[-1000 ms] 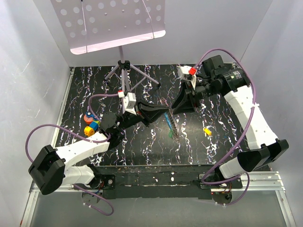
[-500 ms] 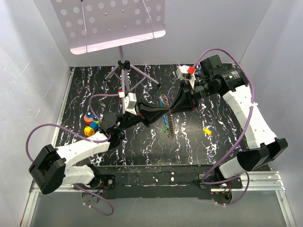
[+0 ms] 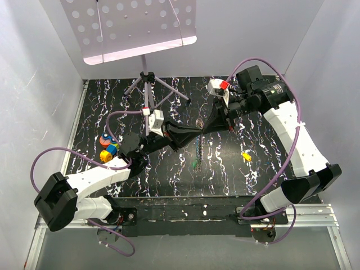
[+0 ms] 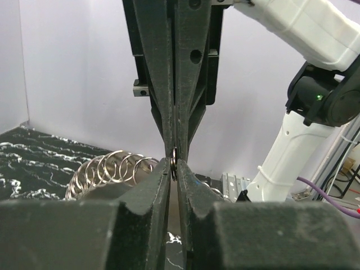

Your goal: Put the keys on the keyring

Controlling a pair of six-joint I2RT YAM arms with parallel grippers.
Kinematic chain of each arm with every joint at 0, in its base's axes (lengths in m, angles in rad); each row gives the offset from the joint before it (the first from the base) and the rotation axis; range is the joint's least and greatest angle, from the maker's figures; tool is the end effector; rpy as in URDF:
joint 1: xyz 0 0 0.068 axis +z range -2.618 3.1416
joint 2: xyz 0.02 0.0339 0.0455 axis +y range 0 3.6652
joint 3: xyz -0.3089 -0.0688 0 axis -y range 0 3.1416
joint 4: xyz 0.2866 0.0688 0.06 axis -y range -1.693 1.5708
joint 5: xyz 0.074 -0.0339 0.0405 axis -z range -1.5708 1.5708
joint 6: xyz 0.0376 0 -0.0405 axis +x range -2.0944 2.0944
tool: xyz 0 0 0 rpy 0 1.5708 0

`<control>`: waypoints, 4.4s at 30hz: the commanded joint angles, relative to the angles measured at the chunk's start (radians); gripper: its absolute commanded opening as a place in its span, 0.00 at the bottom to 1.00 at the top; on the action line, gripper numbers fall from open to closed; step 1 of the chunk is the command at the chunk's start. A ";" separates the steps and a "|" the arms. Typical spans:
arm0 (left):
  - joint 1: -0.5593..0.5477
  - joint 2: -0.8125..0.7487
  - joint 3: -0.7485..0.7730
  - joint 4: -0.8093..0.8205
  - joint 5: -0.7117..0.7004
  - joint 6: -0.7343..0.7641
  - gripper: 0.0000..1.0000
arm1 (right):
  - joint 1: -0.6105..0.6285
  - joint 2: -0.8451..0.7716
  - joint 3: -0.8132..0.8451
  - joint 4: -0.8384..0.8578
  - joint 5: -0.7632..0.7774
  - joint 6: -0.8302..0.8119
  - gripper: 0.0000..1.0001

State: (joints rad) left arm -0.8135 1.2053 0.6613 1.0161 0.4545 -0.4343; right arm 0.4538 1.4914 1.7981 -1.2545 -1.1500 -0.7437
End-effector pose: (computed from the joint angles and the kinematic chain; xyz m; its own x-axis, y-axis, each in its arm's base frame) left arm 0.1816 -0.2162 0.3540 -0.1044 -0.4399 -0.8919 0.9674 0.1631 -0.1936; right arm 0.2571 0.1636 0.4926 -0.0919 -0.3525 -0.9313 -0.9783 -0.1427 0.1505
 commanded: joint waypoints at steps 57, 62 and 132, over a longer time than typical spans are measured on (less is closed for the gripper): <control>0.034 -0.047 0.202 -0.521 0.125 0.120 0.09 | 0.043 -0.014 -0.005 -0.005 0.090 0.007 0.01; 0.034 -0.050 0.202 -0.524 0.122 0.121 0.16 | 0.045 -0.016 -0.006 -0.006 0.090 0.007 0.01; 0.277 -0.105 -0.074 -0.177 0.440 0.312 0.00 | -0.520 -0.183 -0.803 0.336 0.496 -0.067 0.63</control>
State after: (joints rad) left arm -0.5449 1.1007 0.5797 0.8181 0.8810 -0.1635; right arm -0.0303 1.2285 0.9718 -1.0721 -0.7197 -1.0939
